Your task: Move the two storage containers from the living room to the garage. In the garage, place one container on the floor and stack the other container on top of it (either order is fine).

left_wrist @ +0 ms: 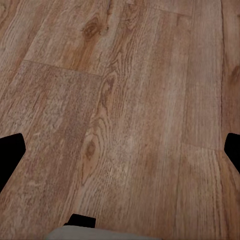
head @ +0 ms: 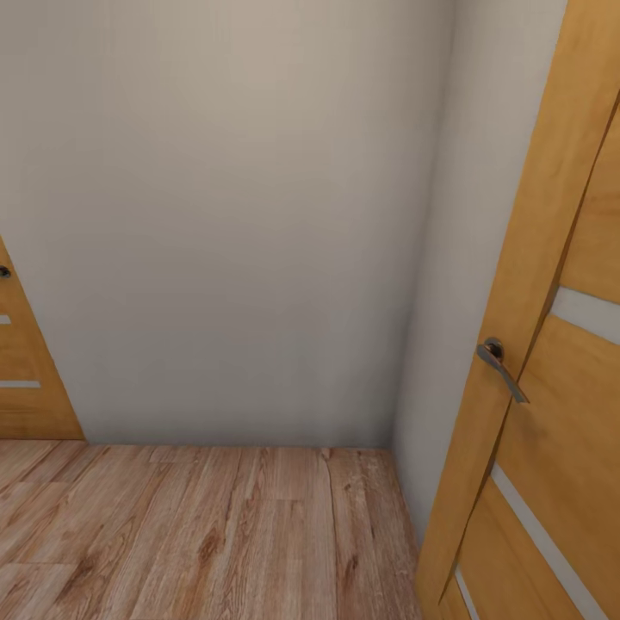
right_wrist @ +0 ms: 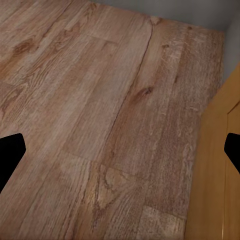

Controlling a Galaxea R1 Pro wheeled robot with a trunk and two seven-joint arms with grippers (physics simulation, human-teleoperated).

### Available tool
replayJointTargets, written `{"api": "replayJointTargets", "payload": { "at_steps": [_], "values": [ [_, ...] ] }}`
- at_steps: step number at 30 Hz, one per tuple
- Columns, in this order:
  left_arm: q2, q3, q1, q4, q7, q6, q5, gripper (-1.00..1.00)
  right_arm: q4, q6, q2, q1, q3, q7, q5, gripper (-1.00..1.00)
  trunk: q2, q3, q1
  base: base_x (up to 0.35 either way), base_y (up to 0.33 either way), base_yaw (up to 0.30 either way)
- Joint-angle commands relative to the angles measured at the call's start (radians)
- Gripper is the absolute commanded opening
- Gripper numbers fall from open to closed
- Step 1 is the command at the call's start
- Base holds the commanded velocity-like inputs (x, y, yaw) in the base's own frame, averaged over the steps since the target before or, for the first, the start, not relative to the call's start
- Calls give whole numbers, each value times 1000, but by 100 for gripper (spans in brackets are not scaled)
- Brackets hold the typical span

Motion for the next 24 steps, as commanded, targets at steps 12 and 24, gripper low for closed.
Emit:
{"api": "replayJointTargets", "payload": {
  "at_steps": [12,24],
  "values": [
    [0,0,0,0,5,-3,-1,100,-2,-1,-1,1,2,1,-2,100,0,-1,0,135,0,0],
    [-2,0,0,0,6,-3,-1,100,-2,-1,-1,1,2,1,-2,100,0,-1,0,132,0,0]
  ]
}}
